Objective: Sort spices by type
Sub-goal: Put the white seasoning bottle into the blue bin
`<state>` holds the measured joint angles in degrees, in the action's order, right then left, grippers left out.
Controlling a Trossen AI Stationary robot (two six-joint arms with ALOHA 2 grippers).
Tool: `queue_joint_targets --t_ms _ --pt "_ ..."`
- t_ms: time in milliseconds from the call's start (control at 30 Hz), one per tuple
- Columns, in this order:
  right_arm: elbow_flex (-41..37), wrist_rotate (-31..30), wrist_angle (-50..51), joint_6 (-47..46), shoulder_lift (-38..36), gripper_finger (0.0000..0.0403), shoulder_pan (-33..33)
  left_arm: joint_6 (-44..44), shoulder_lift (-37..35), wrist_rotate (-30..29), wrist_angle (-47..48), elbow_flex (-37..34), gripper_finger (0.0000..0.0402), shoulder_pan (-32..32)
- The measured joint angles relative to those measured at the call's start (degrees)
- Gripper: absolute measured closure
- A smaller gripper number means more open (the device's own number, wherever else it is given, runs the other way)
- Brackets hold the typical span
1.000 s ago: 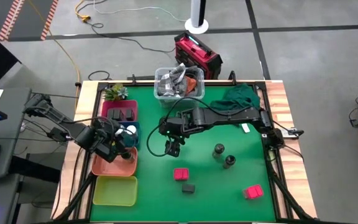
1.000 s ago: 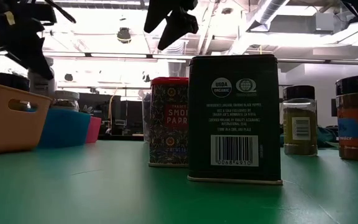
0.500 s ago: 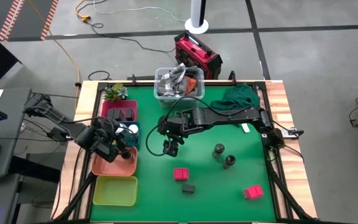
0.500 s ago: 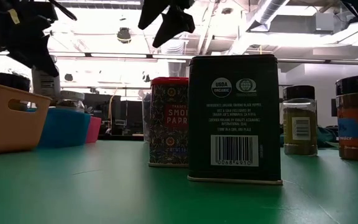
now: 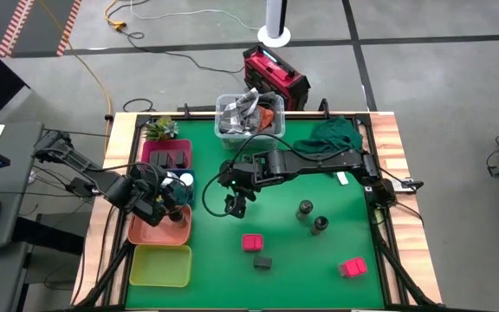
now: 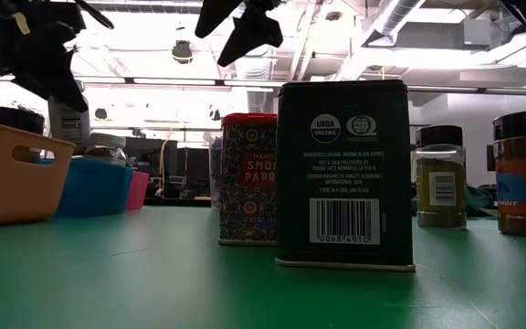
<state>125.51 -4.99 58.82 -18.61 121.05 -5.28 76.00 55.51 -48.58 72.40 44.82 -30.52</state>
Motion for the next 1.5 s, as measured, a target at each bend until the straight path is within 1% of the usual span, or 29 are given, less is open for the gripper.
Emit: queue_joint_targets --t_ms 100,333,433,500,567,667,767,933,1000,1133,1267,1500 --pt "0.0 0.0 -0.4 0.0 0.0 0.0092 0.0 -1.1 0.0 1.0 0.2 0.0 0.0196 0.0" --pt "0.0 0.0 -1.1 0.0 0.0 0.0092 0.0 -0.3 0.0 7.0 3.2 0.0 0.0196 0.0" --pt "0.0 0.0 -1.2 0.0 0.0 0.0092 0.0 -1.7 0.0 10.2 4.4 0.0 0.0196 0.0" --pt "0.0 0.0 -1.1 0.0 0.0 0.0092 0.0 -2.9 0.0 11.3 4.8 0.0 0.0196 -0.2" --pt "0.0 0.0 -1.1 0.0 0.0 0.0092 0.0 -2.8 0.0 11.3 5.5 0.0 0.0196 -0.3" --pt "0.0 0.0 -1.1 -0.2 0.0 0.0092 -0.1 0.3 0.0 10.7 6.5 -0.3 0.0196 -0.3" --pt "0.0 0.0 -1.1 -0.4 0.0 0.0092 -0.3 4.6 0.0 10.0 4.0 -2.3 0.0196 -0.3" --pt "0.0 0.0 -1.0 -0.5 0.0 0.0092 -0.6 9.9 0.0 10.9 -1.9 -6.6 0.0196 -0.4" --pt "0.0 0.0 -1.0 -0.5 0.0 0.0092 -0.7 12.8 0.0 10.7 -1.4 -7.5 0.0196 -0.4" --pt "0.0 0.0 -1.0 -0.5 0.0 0.0092 -0.7 15.9 0.0 8.1 -1.0 -8.1 0.0196 0.0" --pt "0.0 0.0 -1.0 -0.5 0.0 0.0092 -0.7 16.2 0.0 7.7 -1.3 -8.7 0.0196 0.3" --pt "0.0 0.0 -1.0 -0.5 0.0 0.0092 -0.7 12.0 0.0 7.9 -3.4 -10.3 0.0196 0.3"
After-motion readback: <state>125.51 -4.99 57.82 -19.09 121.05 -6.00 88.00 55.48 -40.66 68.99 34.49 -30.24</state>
